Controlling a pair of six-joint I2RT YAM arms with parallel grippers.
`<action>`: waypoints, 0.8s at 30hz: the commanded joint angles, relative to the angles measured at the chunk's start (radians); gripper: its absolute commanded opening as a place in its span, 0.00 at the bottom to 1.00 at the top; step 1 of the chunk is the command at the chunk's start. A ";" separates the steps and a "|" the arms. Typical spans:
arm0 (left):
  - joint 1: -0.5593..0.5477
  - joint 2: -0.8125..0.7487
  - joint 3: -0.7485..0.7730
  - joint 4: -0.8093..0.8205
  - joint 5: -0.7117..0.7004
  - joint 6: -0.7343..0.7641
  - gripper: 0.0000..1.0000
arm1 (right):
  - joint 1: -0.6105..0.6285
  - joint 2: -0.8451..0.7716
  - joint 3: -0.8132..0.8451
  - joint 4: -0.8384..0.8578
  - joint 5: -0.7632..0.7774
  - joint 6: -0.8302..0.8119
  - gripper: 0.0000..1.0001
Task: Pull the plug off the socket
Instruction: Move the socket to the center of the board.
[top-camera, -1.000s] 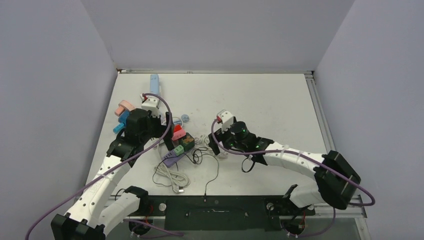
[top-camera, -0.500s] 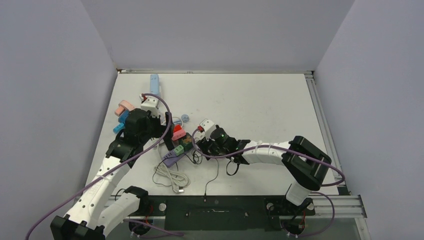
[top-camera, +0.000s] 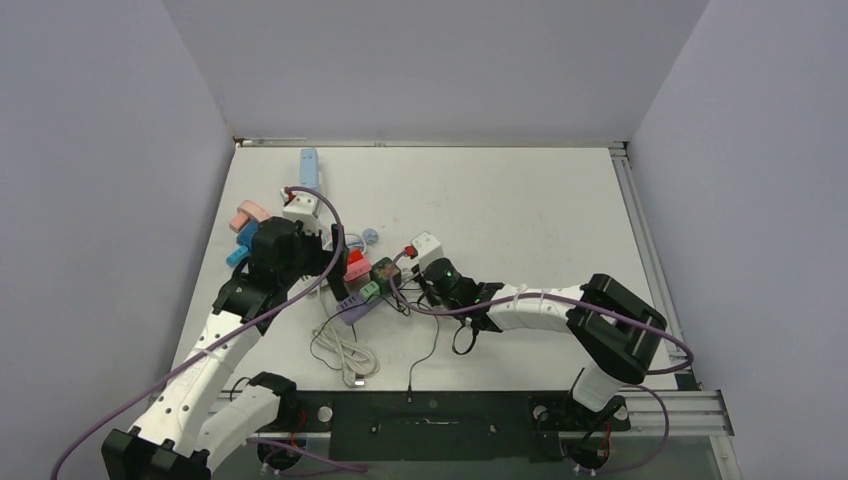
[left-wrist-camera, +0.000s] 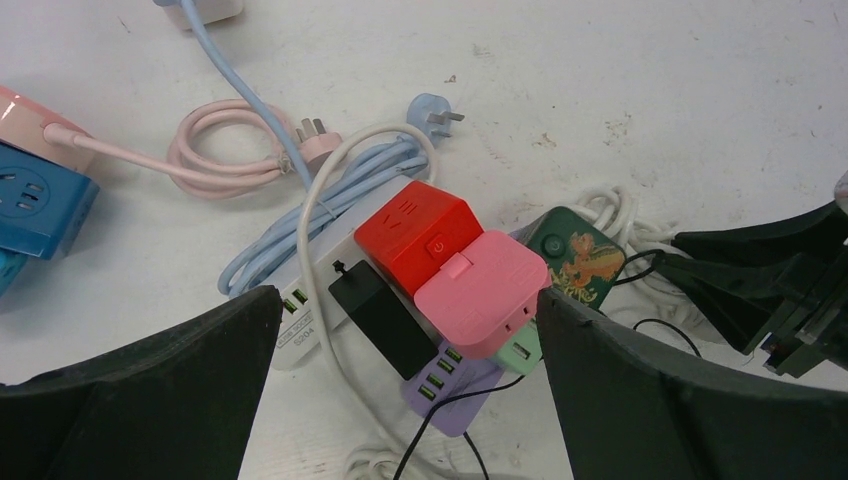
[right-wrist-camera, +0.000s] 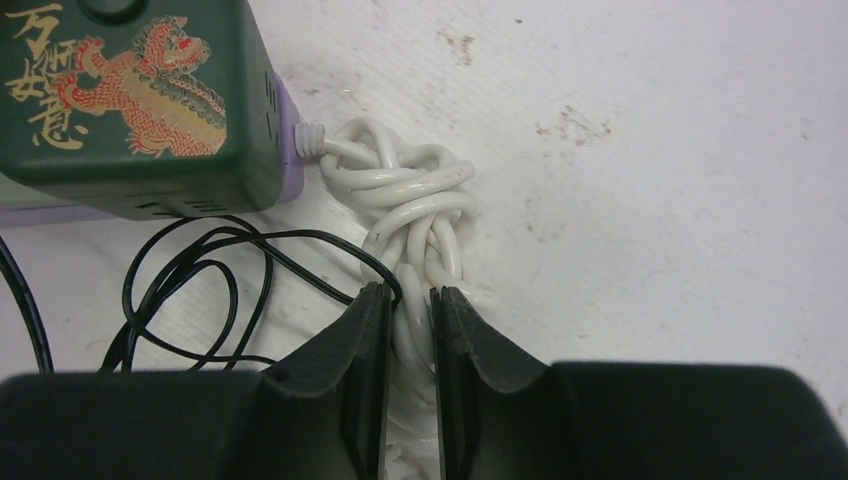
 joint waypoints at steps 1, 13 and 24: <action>-0.004 0.006 0.031 0.028 0.033 -0.003 0.96 | -0.056 -0.092 -0.044 0.015 0.168 0.037 0.10; -0.098 0.035 0.022 0.117 0.179 0.006 0.96 | -0.232 -0.221 -0.156 0.072 0.199 0.093 0.11; -0.292 0.336 0.322 0.191 0.211 -0.092 0.96 | -0.331 -0.357 -0.273 0.100 0.224 0.163 0.62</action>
